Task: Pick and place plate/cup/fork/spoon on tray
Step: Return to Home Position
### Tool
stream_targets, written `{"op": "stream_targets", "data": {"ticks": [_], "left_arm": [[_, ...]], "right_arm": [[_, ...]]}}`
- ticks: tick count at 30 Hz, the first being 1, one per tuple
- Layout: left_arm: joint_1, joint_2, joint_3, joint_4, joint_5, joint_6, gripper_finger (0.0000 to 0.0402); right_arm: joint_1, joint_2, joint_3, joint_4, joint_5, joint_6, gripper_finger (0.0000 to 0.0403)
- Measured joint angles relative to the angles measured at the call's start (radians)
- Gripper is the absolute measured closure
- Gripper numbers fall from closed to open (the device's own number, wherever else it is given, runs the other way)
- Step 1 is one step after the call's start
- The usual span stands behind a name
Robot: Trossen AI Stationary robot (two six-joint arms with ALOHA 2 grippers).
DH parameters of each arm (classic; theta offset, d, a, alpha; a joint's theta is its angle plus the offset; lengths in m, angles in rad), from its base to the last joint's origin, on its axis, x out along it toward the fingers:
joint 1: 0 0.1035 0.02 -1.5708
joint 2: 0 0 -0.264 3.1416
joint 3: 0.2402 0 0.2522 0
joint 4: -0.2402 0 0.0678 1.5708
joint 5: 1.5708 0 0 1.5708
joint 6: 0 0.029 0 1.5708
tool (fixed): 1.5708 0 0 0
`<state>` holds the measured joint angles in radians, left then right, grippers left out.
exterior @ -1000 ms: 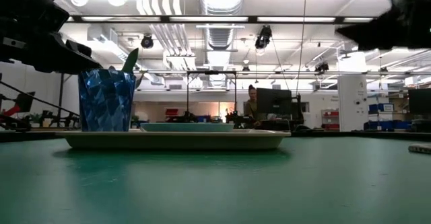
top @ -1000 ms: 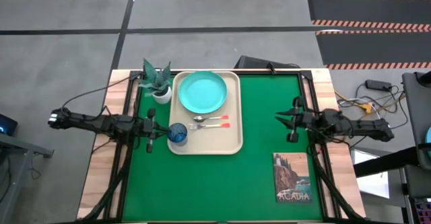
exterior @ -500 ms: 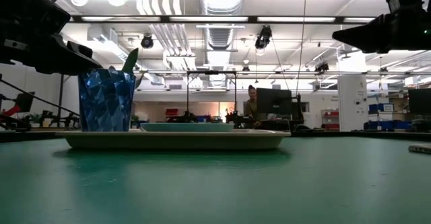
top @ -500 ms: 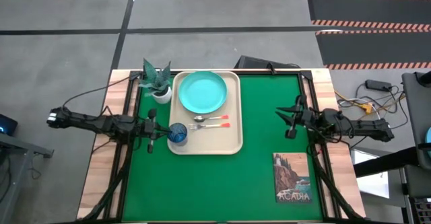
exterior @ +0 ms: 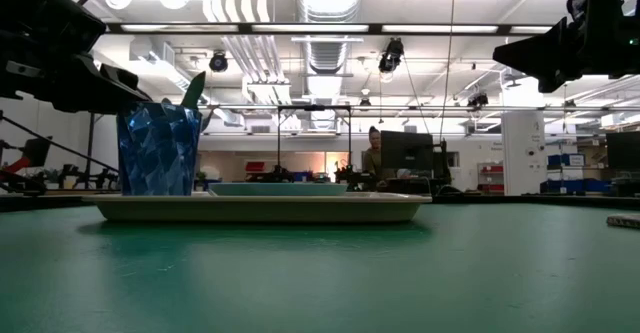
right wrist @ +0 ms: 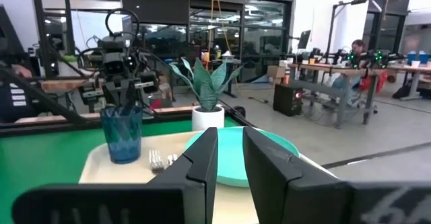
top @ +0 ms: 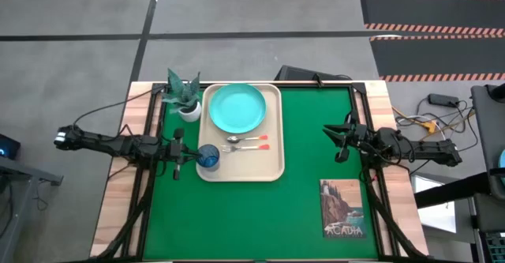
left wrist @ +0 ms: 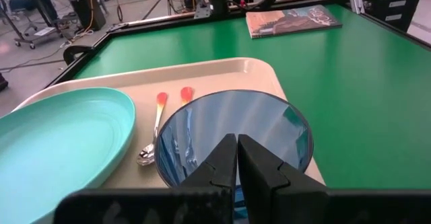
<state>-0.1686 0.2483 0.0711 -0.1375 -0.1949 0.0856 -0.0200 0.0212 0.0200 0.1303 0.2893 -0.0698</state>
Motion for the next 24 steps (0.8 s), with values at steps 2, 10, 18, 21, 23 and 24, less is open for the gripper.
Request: {"op": "stream_targets", "data": {"ticks": [2,10,18,21,23,24], "left_arm": [[0.0,0.001,-0.001,0.003,0.0,0.0,0.0401],[0.0,0.008,-0.002,0.006,0.0,0.0,0.0401],[0.0,0.013,-0.008,0.014,0.0,0.0,0.0401],[0.0,0.013,-0.008,0.014,0.0,0.0,0.0401],[0.0,0.012,-0.007,0.011,0.0,0.0,0.0401],[0.0,0.012,-0.006,0.009,0.0,0.0,0.0401]], "right_arm": [[0.0,0.001,0.0,0.0,0.0,0.0,0.0339],[0.0,0.001,0.0,0.0,0.0,-0.019,0.0339],[0.0,0.001,0.0,0.0,0.0,-0.018,0.0339],[0.0,0.002,0.0,0.0,0.0,-0.017,0.0339],[0.0,0.001,0.0,0.0,0.0,-0.018,0.0339],[0.0,0.001,0.0,0.0,0.0,-0.018,0.0339]]}}
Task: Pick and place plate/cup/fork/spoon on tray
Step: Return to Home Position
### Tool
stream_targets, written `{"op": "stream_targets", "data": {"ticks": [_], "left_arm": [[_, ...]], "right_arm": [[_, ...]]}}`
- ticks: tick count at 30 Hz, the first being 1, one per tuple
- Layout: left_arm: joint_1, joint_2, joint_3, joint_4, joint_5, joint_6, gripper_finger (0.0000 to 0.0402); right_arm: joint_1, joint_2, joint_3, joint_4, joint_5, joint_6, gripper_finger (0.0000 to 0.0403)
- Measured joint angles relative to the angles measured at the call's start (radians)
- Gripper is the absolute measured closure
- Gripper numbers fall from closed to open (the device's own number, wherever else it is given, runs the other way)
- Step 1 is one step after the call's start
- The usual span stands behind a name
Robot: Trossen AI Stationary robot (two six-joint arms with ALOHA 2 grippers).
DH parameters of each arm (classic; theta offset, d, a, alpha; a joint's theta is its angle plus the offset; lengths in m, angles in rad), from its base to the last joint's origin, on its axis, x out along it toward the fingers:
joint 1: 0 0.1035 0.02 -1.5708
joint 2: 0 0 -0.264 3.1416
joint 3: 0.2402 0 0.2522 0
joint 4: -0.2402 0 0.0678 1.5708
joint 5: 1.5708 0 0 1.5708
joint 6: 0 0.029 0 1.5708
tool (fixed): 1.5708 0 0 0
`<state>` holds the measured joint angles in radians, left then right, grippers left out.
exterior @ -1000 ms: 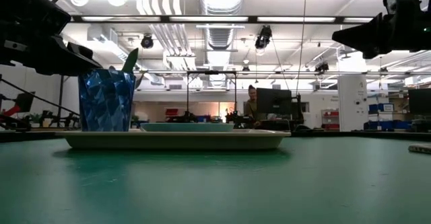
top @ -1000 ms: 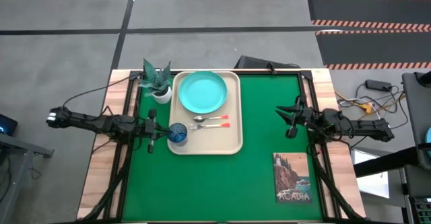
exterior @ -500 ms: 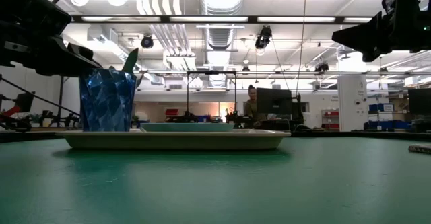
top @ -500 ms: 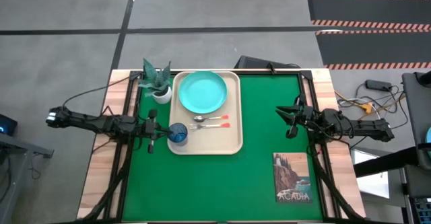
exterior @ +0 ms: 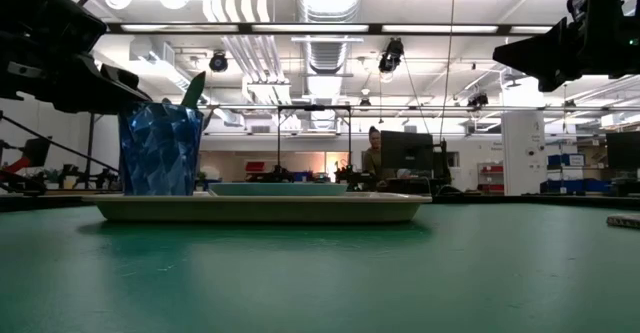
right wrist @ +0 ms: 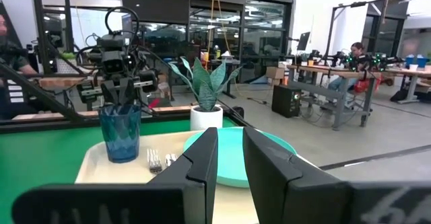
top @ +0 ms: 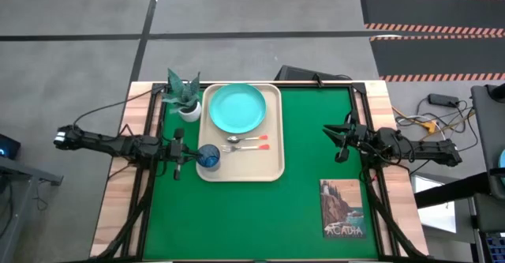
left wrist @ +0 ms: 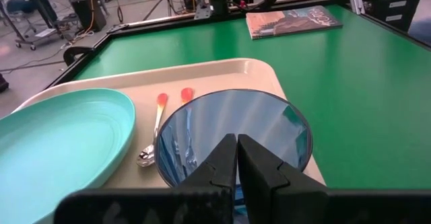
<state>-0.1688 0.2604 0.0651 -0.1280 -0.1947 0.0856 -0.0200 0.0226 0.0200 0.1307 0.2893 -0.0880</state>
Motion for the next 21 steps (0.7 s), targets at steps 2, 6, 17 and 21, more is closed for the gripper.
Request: {"op": "stream_targets", "data": {"ticks": [2,6,17,21], "left_arm": [[0.0,0.0,-0.001,0.008,0.0,0.0,0.0401],[0.0,0.001,-0.01,0.057,0.0,0.0,0.0401],[0.0,0.009,-0.025,0.095,0.0,0.0,0.0401],[0.0,0.02,-0.025,0.095,0.0,0.0,0.0401]], "right_arm": [[0.0,0.0,0.0,0.0,0.0,0.001,0.0339],[0.0,0.0,0.0,0.0,0.0,0.002,0.0339],[0.0,0.0,0.0,0.0,0.0,0.002,0.0339],[0.0,0.0,0.0,0.0,0.0,0.002,0.0339]]}}
